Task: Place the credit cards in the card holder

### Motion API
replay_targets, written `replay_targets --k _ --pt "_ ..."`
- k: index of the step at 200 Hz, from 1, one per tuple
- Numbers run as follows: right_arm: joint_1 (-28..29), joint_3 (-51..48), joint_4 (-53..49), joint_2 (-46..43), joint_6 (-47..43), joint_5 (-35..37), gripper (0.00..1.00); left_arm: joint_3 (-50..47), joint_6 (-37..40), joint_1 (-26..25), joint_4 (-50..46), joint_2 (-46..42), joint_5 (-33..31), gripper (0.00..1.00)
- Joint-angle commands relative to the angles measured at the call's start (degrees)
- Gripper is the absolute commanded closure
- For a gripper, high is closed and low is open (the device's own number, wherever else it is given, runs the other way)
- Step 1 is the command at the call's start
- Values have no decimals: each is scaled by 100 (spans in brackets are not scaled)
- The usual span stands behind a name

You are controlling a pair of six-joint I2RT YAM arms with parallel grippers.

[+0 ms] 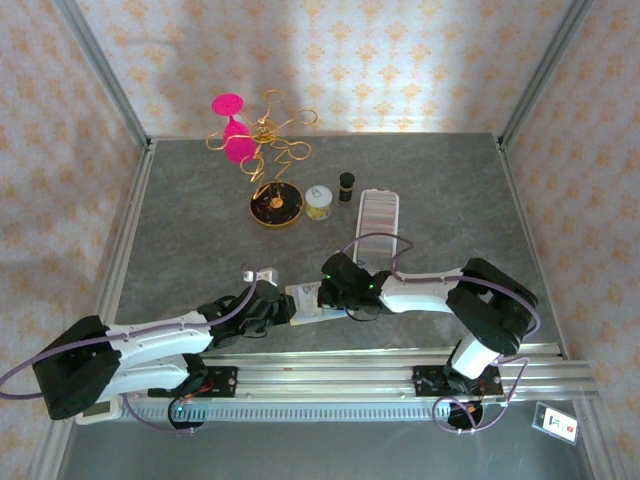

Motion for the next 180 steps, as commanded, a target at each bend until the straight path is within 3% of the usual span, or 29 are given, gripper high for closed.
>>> replay_targets --k 1,75,141,180 --pt "105 166 -121 214 -66 68 98 -133 -98 -12 154 101 -201 79" --pt "425 607 -139 411 -46 131 98 -293 -165 -3 218 98 -304 79" --pt "450 599 207 324 -12 -185 96 -434 -253 45 -40 -303 -572 87" --pt "454 538 42 33 -13 107 95 -336 -201 49 -330 -504 -743 86"
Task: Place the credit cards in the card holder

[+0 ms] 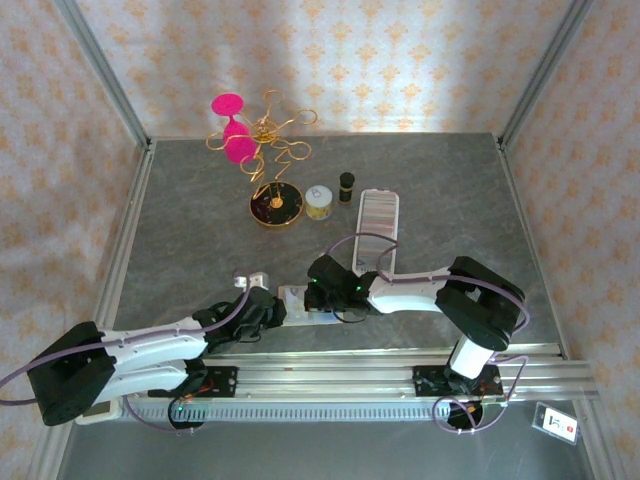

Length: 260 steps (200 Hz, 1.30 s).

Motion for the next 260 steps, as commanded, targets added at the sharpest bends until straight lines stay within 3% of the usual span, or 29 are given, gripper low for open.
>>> replay_targets --k 1,35,60,89,152,260 --pt "63 72 13 -292 -18 183 95 50 -19 45 -307 -175 -330 86" --pt "63 85 -294 -331 -26 478 95 109 43 45 -512 -422 -504 72" --pt "63 86 -342 -315 -25 566 95 153 58 45 -717 -516 -666 71" --pt "63 141 -412 -184 -35 559 97 173 28 45 -832 -535 -805 80" --pt "68 291 -470 105 -86 428 98 81 25 46 -459 -305 -600 80" --pt "183 520 -226 277 -26 149 99 -187 -84 48 46 -20 -331 89"
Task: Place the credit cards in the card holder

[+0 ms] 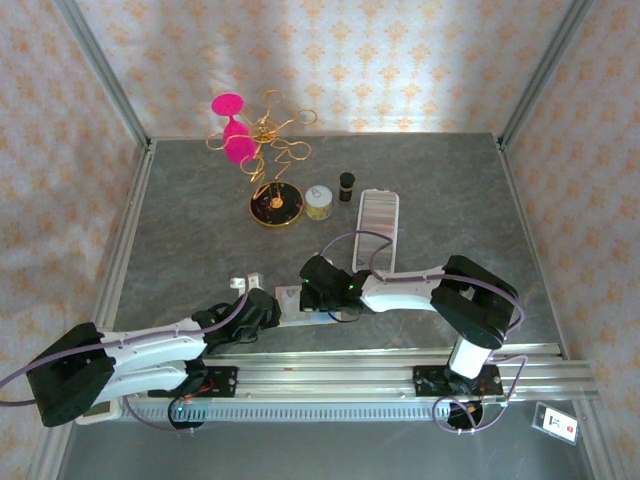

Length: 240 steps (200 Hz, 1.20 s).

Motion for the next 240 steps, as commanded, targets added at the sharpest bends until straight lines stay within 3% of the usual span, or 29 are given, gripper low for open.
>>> replay_targets --k 1,51,91,134,240 --pt "38 133 127 66 -22 -75 99 -96 -80 36 177 -14 29 89" --pt "48 76 -175 -364 -49 273 95 -114 -71 41 36 -232 -12 89" --pt "48 -436 -537 -996 134 807 82 -140 -59 39 24 -334 -24 89" --pt "47 -620 -705 -938 268 835 63 -103 -34 46 62 -210 1 89" --pt "81 -445 -403 -332 239 372 55 -236 -38 41 258 -34 113 90"
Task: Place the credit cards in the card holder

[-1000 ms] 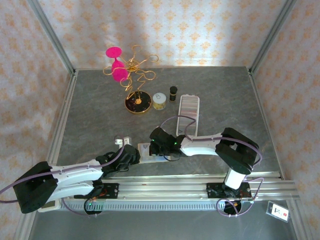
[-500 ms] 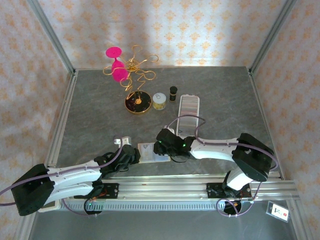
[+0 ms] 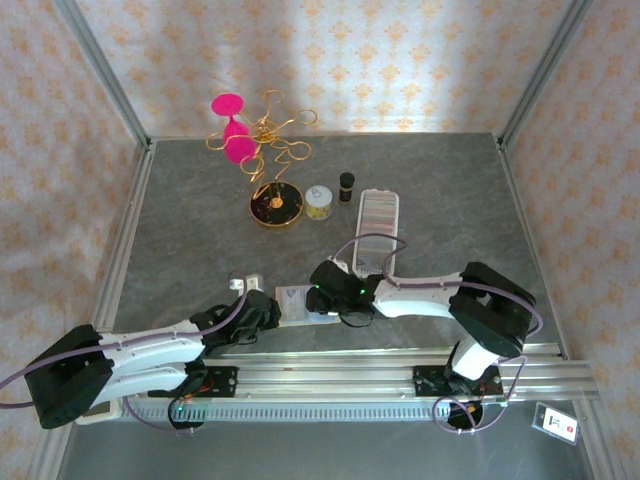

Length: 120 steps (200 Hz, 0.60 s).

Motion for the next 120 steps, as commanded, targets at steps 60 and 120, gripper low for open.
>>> replay_targets --k 60,120 --pt "115 159 336 234 113 -305 56 -154 -56 45 120 -7 12 90" --pt "182 153 818 224 284 -417 59 -243 -126 41 222 -52 67 91"
